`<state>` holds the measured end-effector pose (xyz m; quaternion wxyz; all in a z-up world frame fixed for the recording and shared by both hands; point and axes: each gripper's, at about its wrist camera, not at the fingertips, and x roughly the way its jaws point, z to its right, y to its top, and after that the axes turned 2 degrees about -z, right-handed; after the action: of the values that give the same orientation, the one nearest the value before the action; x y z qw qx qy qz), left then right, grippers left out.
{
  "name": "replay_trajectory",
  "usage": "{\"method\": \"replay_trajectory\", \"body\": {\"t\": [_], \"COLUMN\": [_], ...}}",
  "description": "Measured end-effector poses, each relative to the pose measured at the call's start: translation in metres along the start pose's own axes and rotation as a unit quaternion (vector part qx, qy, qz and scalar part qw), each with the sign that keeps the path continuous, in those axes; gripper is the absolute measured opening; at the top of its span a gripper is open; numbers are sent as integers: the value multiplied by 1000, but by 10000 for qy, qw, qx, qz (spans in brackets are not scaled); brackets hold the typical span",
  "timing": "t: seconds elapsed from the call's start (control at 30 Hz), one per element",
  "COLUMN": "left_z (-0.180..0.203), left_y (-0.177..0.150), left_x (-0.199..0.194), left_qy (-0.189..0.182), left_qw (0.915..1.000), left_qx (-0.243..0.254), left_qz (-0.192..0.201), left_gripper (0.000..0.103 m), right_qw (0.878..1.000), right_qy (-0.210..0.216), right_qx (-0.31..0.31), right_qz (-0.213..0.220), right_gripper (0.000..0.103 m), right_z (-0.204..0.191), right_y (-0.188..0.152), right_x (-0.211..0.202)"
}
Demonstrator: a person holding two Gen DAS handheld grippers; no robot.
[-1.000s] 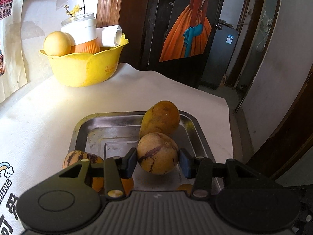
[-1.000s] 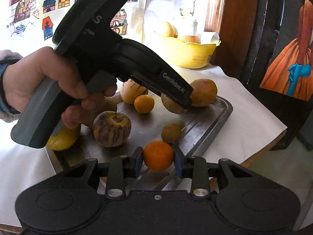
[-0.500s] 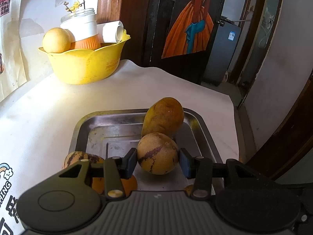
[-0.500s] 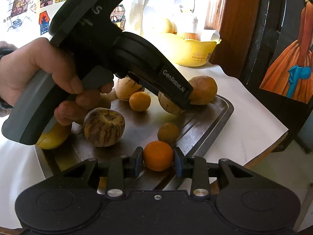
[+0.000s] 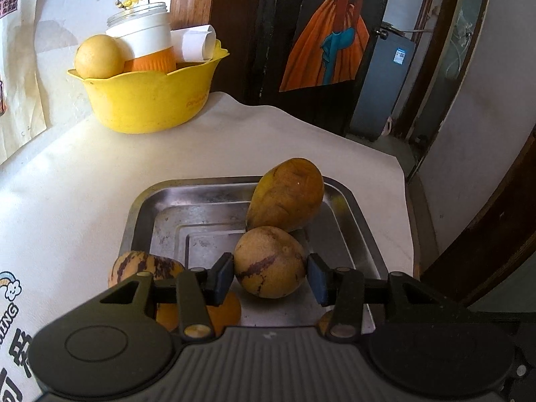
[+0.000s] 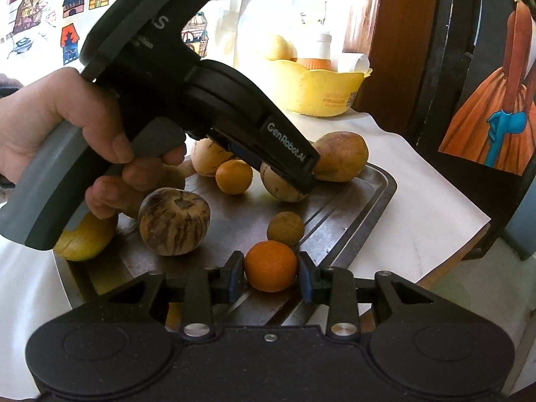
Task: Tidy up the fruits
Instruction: 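Lower the melon onto the tray and open the left tool while the right tool releases the mandarin, then withdraw both open tools back from the tray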
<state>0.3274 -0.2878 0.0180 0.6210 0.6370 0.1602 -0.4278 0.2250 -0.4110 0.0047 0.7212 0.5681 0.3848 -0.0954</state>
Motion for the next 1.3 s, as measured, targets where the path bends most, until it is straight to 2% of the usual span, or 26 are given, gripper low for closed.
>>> {"method": "replay_trajectory", "body": {"t": [0.2, 0.4, 0.5, 0.6, 0.73, 0.83, 0.97, 1.17, 1.3], "left_z": [4, 3, 4, 4, 3, -1, -6, -15, -21], "left_y": [2, 6, 6, 5, 3, 3, 0, -6, -8], "left_x": [-4, -17, -23, -30, -38, -45, -61, -81, -94], "left_qy": [100, 95, 86, 84, 54, -30, -29, 1, 56], "left_qw": [9996, 9997, 9996, 9995, 9995, 9997, 9993, 9987, 9980], "left_qx": [244, 218, 242, 248, 230, 139, 65, -69, -60], "left_qz": [-104, 23, 79, 164, 199, 179, 360, 504, 629], "left_gripper": [54, 65, 70, 80, 86, 90, 98, 102, 102], "right_qw": [9999, 9998, 9997, 9995, 9988, 9978, 9959, 9922, 9898], "right_qy": [-101, -161, -205, -248, -341, -363, -381, -466, -554], "right_qx": [50, 63, 84, 128, 244, 441, 704, 971, 1064], "right_qz": [61, 88, 121, 165, 257, 332, 426, 635, 765], "right_gripper": [38, 47, 52, 59, 75, 81, 87, 99, 102], "right_z": [-4, -7, -9, -10, -13, -13, -15, -23, -29], "right_y": [-2, -2, 0, 0, -1, -2, -2, 3, 7], "right_x": [0, -4, -8, -13, -19, -22, -28, -41, -50]}}
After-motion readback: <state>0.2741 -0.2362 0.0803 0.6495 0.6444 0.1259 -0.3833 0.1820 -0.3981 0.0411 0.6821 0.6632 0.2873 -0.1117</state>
